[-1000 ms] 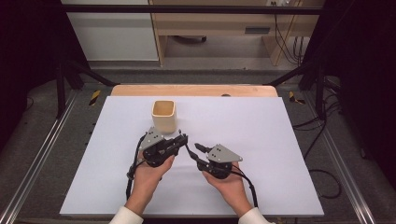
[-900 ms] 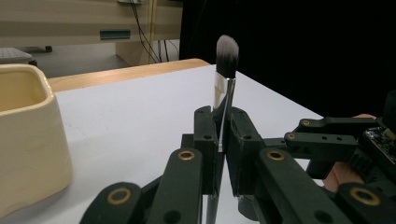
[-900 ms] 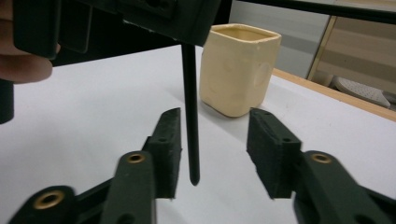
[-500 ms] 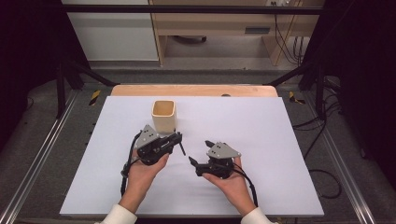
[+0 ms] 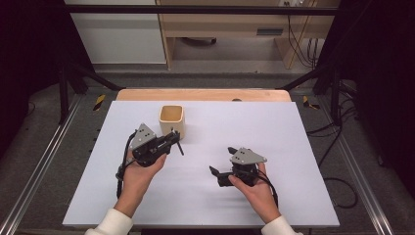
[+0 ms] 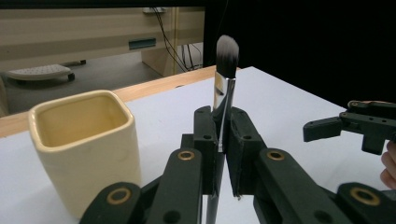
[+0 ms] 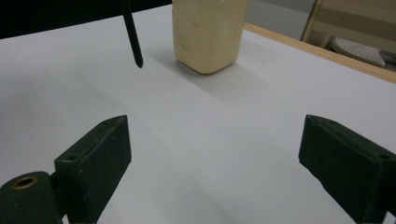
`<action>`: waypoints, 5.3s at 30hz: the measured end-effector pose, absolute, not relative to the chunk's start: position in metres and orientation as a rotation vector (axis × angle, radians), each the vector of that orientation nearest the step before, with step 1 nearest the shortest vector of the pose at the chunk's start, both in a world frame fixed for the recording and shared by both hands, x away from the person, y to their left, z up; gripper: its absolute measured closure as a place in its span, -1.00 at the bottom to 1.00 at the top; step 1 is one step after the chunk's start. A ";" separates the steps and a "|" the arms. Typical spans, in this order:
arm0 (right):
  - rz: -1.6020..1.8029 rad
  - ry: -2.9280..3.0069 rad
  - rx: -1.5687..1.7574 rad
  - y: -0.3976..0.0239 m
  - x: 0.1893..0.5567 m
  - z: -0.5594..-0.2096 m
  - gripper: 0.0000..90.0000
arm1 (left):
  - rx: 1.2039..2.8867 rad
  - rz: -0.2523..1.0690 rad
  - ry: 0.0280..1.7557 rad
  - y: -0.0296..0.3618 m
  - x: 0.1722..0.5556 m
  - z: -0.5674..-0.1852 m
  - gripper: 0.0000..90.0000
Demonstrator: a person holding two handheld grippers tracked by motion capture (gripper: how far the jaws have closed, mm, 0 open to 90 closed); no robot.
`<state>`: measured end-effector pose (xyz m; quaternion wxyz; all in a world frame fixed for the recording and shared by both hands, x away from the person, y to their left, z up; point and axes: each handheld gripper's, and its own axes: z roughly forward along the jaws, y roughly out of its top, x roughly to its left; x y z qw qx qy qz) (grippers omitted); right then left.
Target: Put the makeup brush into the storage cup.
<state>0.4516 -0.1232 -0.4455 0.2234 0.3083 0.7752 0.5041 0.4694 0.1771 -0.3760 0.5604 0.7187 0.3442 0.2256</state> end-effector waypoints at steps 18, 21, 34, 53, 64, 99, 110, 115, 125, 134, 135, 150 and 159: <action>1.383 1.989 0.923 -0.174 0.446 -0.450 -0.75 | 1.707 0.595 0.799 0.189 0.477 -0.353 0.85; 1.371 1.955 0.924 -0.180 0.445 -0.451 -0.75 | 1.703 0.602 0.804 0.190 0.479 -0.352 0.85; 1.374 1.926 0.988 -0.197 0.446 -0.451 -0.86 | 1.699 0.632 0.794 0.195 0.488 -0.337 0.85; 1.377 1.875 0.997 -0.220 0.437 -0.459 -0.82 | 1.680 0.651 0.813 0.203 0.496 -0.320 0.85; 1.380 1.881 0.991 -0.227 0.434 -0.462 -0.82 | 1.678 0.666 0.811 0.207 0.502 -0.310 0.85; 1.377 1.894 0.922 -0.242 0.416 -0.468 -0.93 | 1.700 0.721 0.838 0.197 0.535 -0.313 0.85; 1.381 1.876 0.934 -0.248 0.414 -0.468 -0.93 | 1.690 0.725 0.849 0.193 0.539 -0.310 0.85; 1.379 1.882 0.924 -0.247 0.413 -0.468 -0.92 | 1.673 0.722 0.852 0.190 0.543 -0.306 0.85; 1.389 1.874 0.916 -0.247 0.413 -0.467 -0.92 | 1.695 0.742 0.844 0.183 0.554 -0.309 0.85; 1.396 1.864 0.909 -0.247 0.412 -0.465 -0.91 | 1.691 0.755 0.857 0.185 0.558 -0.313 0.85; 1.396 1.864 0.907 -0.247 0.412 -0.465 -0.91 | 1.694 0.757 0.860 0.186 0.558 -0.313 0.85; 1.408 1.863 0.903 -0.246 0.412 -0.464 -0.90 | 1.676 0.763 0.867 0.188 0.566 -0.318 0.85; 1.418 1.859 0.905 -0.247 0.413 -0.464 -0.90 | 1.687 0.763 0.882 0.188 0.570 -0.325 0.85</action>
